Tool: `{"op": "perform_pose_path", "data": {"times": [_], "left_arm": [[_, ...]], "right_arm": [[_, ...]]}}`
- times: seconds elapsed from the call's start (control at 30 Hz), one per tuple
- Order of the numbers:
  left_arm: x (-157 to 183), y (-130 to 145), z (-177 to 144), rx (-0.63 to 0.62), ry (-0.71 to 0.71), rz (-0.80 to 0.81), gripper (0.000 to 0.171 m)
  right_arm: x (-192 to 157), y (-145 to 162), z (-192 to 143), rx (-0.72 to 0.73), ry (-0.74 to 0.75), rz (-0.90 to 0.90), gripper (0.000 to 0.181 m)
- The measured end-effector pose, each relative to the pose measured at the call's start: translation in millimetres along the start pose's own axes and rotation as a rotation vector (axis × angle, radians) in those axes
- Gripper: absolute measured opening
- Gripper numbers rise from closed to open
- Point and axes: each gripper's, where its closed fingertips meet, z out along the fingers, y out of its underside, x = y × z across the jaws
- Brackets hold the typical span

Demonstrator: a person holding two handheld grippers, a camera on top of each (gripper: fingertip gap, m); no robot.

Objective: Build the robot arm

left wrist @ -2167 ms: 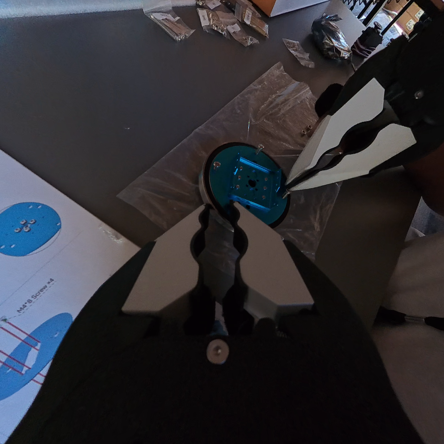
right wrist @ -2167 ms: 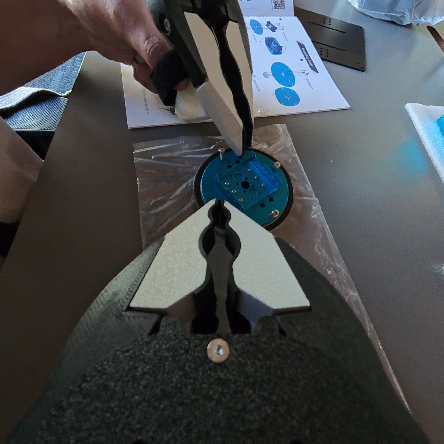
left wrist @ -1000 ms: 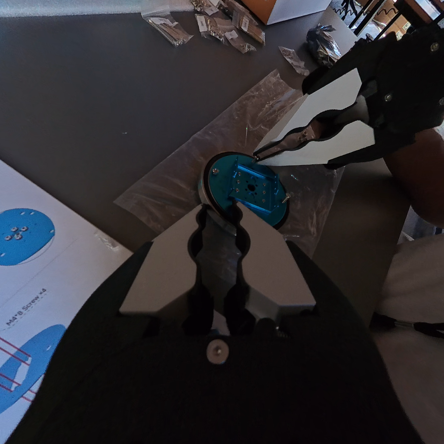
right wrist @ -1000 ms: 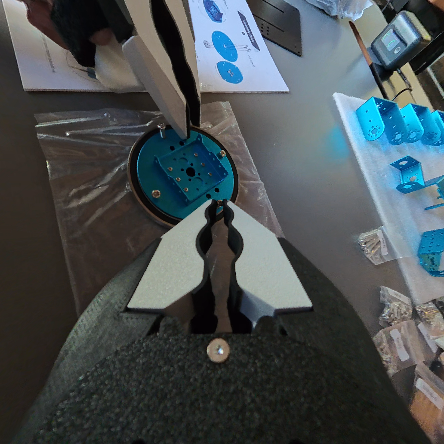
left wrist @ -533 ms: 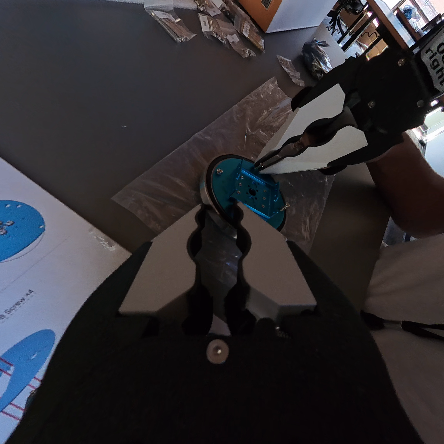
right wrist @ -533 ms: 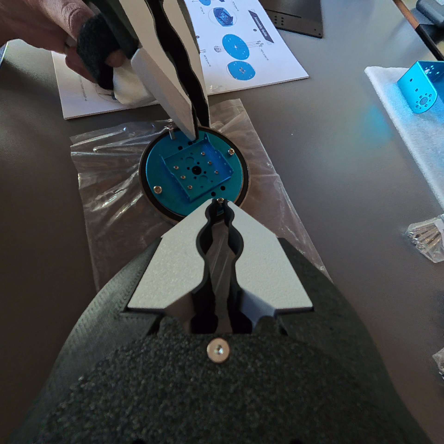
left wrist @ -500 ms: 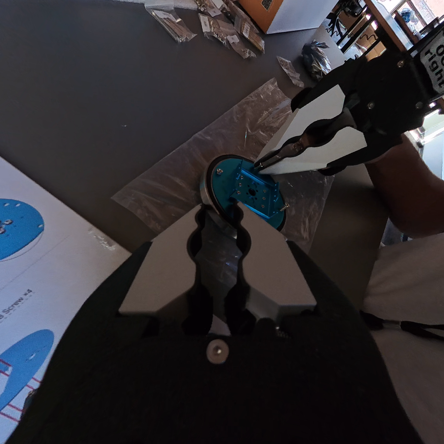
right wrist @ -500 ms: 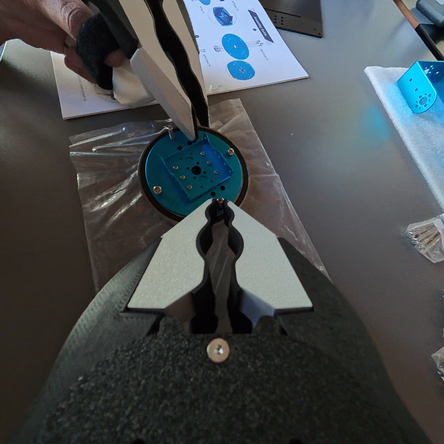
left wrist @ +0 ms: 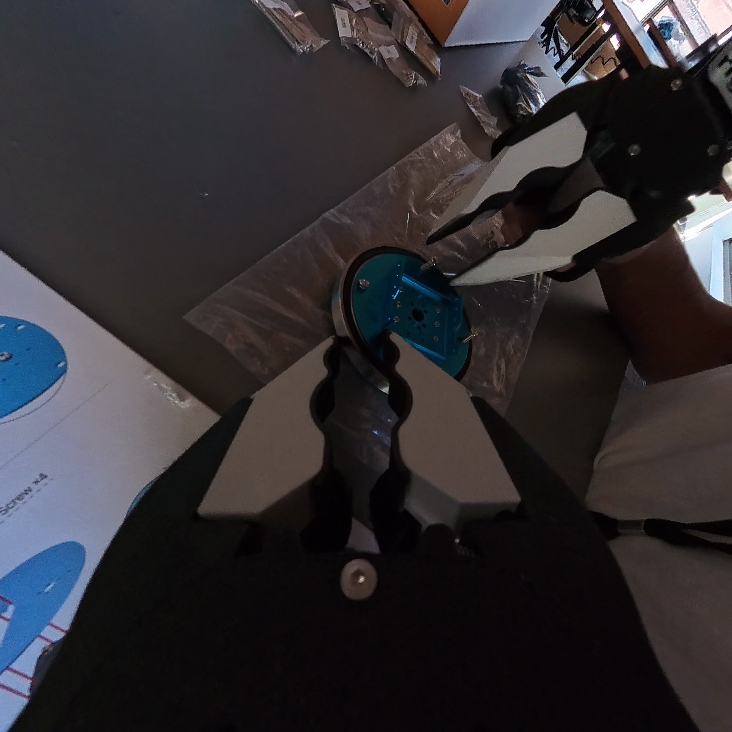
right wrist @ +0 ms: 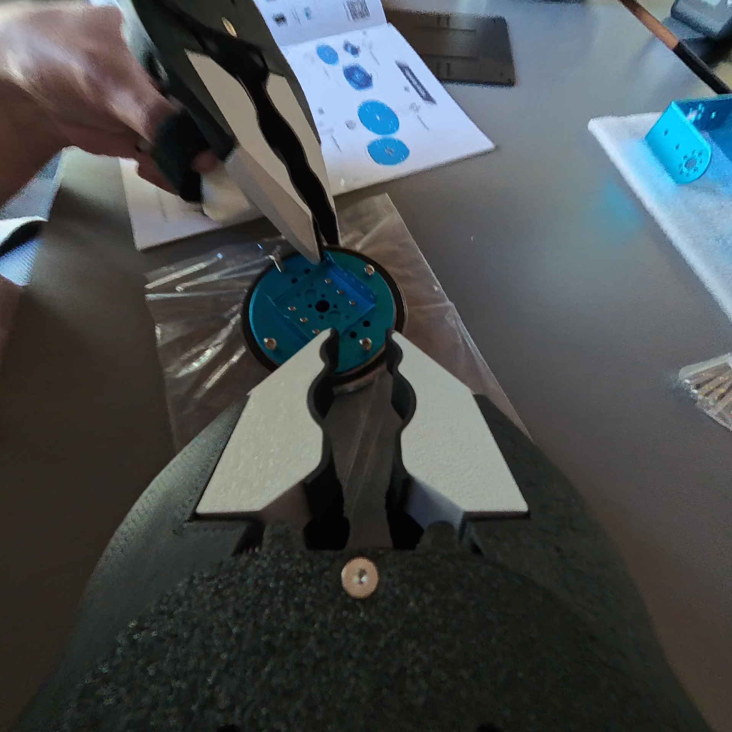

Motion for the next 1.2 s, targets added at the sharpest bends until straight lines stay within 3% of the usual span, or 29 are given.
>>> {"op": "perform_pose_path", "data": {"times": [0.17, 0.37, 0.73, 1.2], "left_arm": [[0, 1, 0, 0.003, -0.003, 0.002, 0.020], [1, 0, 1, 0.003, 0.003, 0.011, 0.021], [2, 2, 2, -0.016, 0.021, 0.006, 0.024], [1, 4, -1, -0.080, 0.024, -0.037, 0.023]], "right_arm": [[-19, -28, -8, 0.107, -0.055, -0.013, 0.047], [-19, -5, 15, -0.010, -0.078, 0.051, 0.059], [-19, 1, 20, -0.028, -0.071, -0.043, 0.047], [-21, -1, 23, -0.025, -0.042, -0.085, 0.046]]}}
